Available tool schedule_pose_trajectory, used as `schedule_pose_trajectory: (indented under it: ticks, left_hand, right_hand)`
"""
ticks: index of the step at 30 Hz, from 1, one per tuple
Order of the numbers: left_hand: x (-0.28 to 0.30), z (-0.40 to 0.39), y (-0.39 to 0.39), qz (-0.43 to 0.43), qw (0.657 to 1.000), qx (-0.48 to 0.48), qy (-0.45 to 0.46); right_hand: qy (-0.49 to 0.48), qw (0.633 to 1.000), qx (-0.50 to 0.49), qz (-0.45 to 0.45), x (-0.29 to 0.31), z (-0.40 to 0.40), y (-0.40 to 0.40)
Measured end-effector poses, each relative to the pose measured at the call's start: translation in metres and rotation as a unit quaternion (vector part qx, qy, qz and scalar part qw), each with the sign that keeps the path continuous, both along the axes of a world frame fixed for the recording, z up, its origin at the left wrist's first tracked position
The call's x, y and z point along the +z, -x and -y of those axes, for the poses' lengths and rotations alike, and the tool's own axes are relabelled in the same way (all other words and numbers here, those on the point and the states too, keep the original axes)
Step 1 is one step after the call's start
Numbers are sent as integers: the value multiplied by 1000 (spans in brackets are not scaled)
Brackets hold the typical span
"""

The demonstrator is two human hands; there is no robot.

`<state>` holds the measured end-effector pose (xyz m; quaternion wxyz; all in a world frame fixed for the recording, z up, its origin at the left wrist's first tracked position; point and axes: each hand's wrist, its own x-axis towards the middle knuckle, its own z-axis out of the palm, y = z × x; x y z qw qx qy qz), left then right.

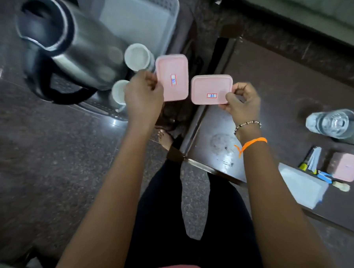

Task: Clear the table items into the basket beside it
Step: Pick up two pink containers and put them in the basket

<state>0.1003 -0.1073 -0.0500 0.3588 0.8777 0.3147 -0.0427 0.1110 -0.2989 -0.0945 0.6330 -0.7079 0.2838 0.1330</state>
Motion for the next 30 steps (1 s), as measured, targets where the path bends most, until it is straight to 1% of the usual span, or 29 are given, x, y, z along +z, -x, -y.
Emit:
schedule_pose_trajectory:
  ticks: [2, 4, 8, 12, 17, 21, 24, 26, 27, 29, 30]
  left_hand:
    - [4, -17, -33, 12, 998, -25, -55]
    - [2, -33, -67, -10, 994, -56, -91]
    - [-11, -50, -119, -50, 985, -108, -121]
    - [-35, -60, -141, -92, 981, -125, -114]
    - [-59, -71, -156, -115, 985, -112, -66]
    - [-65, -77, -157, -134, 985, -104, -29]
    - [-67, -81, -159, -153, 984, -78, 43]
    - [-69, -85, -165, -158, 977, -27, 143]
    - [-74, -87, -167, -155, 972, -3, 175]
    - [-86, -90, -171, -172, 963, 12, 208]
    - [-83, -89, -169, -176, 960, 11, 217]
  right_hand:
    - [-2, 1000, -11, 9, 2, -16, -10]
    - [-1, 1000, -21, 18, 1, -28, -17]
    - [8, 999, -34, 26, -3, -46, -24]
    - [12, 999, -37, 30, -4, -60, -27]
    - [1, 998, -29, 54, -1, -81, -52]
    - [27, 997, 12, 78, 0, -100, -84]
    - [78, 991, 60, 96, -5, -113, -114]
    - [107, 986, 82, 94, -11, -120, -133]
    - [124, 984, 93, 89, -13, -123, -142]
    - [164, 976, 122, 74, -15, -131, -156]
    - [182, 971, 141, 66, -17, -135, -161]
